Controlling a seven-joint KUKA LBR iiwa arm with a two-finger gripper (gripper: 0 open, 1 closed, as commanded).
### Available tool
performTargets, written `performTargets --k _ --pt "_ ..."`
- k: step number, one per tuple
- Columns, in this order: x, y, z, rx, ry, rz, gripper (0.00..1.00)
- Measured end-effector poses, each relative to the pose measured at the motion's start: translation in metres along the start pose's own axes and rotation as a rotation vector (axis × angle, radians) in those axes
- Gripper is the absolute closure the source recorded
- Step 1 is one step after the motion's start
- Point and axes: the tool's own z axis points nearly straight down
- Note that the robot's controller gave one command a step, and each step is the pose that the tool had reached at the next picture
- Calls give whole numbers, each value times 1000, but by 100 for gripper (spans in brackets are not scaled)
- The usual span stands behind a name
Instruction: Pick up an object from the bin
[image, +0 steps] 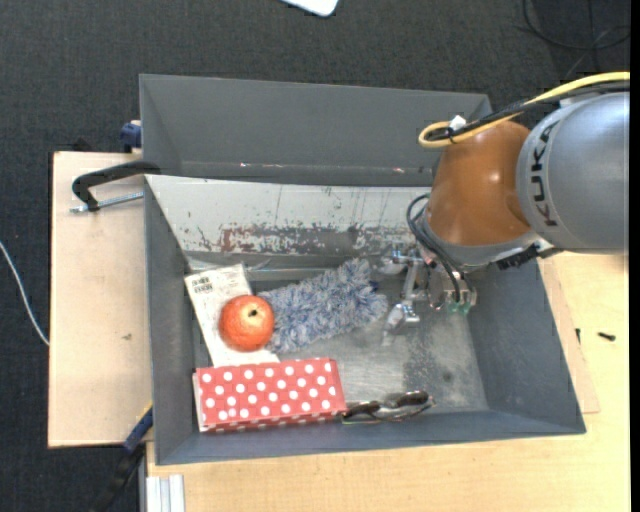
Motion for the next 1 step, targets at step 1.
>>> performTargets --k 1 --pt "0 37 32 0 7 68 0"
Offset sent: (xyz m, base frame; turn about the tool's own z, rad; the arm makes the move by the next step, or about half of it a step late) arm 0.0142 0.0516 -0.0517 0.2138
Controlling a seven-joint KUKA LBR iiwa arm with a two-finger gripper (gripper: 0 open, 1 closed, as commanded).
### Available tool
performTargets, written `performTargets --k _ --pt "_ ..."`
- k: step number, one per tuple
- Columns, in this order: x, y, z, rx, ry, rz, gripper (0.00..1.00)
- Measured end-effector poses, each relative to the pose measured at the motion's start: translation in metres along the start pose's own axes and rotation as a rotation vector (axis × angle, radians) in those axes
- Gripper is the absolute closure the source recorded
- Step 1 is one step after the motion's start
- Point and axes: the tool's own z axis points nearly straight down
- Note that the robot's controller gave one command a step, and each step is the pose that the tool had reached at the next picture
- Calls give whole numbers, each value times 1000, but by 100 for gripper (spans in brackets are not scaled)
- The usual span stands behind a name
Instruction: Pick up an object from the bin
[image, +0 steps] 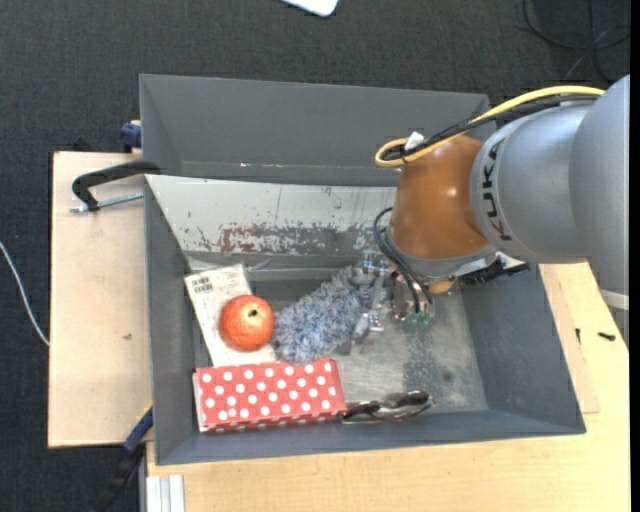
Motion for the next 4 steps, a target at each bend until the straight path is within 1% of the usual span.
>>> performTargets --k 1,2,3,4 --pt "-20 17 12 -4 -23 145 100" --pt "-20 17 12 -4 -23 145 100" --pt "-16 15 -23 0 1 155 100" --pt "-20 14 -49 0 -1 163 100"
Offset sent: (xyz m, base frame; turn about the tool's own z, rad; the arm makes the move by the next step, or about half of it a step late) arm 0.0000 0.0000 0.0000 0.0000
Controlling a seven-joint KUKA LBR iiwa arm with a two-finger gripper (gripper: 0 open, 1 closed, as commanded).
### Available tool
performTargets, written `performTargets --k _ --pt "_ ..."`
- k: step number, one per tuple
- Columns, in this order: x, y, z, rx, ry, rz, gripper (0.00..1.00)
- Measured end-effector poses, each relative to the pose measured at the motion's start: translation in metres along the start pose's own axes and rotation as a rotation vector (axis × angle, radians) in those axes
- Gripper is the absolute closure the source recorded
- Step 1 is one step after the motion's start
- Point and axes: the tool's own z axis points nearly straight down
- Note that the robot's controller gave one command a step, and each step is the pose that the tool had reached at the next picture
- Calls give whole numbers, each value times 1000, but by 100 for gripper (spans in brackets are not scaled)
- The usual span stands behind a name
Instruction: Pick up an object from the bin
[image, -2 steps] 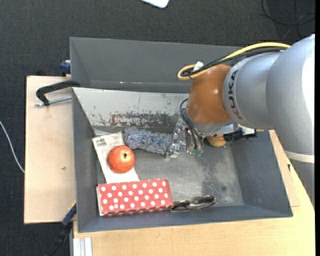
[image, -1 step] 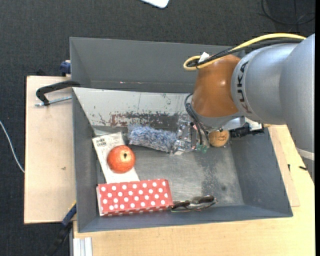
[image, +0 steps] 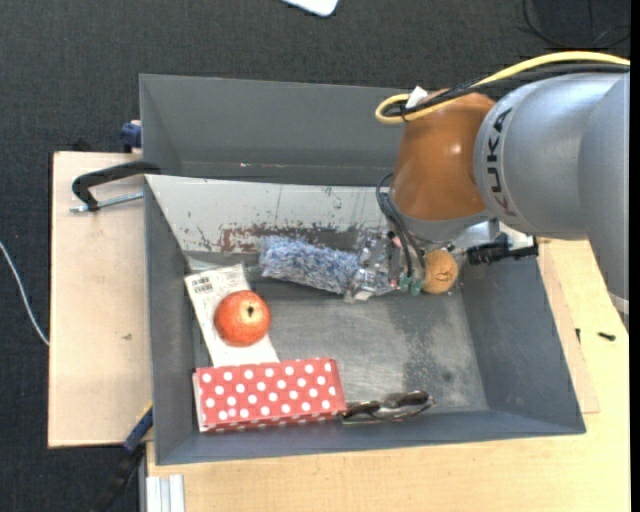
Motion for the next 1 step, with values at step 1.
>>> performTargets --k 1 --pt "0 5 -49 0 0 25 100"
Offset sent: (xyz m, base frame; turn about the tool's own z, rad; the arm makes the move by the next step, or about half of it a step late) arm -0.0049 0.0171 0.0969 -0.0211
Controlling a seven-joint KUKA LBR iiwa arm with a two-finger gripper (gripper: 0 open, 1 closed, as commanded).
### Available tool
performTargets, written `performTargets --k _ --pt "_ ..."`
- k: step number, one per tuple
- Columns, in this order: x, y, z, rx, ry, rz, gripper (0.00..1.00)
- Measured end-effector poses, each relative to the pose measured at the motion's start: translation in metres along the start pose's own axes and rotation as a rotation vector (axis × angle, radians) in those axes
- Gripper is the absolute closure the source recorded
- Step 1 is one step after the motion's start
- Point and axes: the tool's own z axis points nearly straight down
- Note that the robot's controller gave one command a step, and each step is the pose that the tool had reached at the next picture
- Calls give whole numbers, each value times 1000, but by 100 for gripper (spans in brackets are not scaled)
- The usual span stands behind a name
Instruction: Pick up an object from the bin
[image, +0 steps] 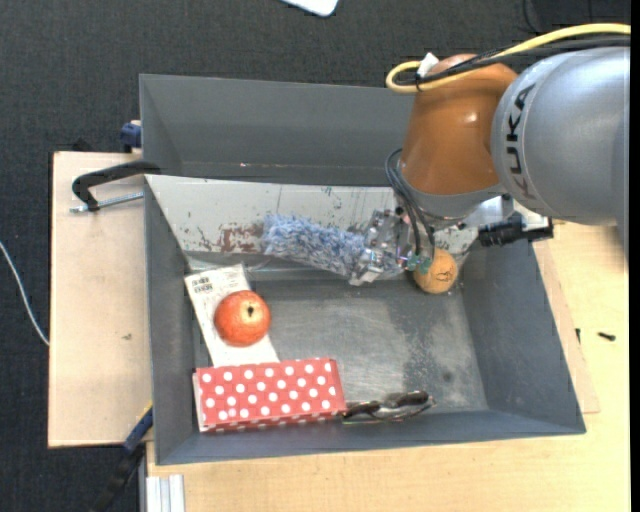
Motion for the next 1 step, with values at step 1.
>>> performTargets --k 1 --pt "6 8 -43 1 -1 -40 100"
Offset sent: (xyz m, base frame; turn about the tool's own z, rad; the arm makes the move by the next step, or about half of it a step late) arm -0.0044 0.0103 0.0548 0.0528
